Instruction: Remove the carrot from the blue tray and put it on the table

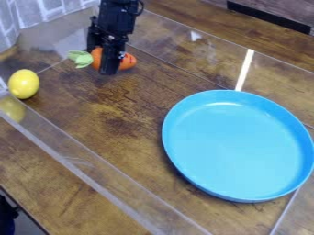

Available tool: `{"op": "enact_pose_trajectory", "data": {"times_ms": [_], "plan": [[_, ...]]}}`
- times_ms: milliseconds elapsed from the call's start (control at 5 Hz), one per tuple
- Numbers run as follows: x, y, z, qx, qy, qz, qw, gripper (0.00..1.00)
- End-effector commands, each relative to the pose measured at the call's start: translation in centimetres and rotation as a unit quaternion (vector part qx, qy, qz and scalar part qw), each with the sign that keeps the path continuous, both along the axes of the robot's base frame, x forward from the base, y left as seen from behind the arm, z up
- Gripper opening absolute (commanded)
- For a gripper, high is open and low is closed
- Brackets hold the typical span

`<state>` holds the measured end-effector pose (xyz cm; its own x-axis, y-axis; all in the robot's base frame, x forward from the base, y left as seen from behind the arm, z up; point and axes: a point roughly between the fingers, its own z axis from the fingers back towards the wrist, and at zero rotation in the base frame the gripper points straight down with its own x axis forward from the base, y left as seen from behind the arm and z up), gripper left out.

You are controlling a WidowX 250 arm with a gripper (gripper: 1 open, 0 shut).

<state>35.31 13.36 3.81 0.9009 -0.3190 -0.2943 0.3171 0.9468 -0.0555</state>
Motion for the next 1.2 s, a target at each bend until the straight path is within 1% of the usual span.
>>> {"op": "enact_pose_trajectory", "data": {"times_ms": [0, 200, 600, 1000], "plan": [[0.1, 1.0, 2.1, 0.009, -0.030, -0.012, 0.9994, 0.00], [-0.1, 0.9, 2.1, 0.006, -0.029, -0.033, 0.9990, 0.00], [-0.7, 1.4, 1.2, 0.003, -0.024, 0.012, 0.9996, 0.00], [-2.1, 1.1, 0.6, -0.002, -0.017, -0.009, 0.9998, 0.00]]}}
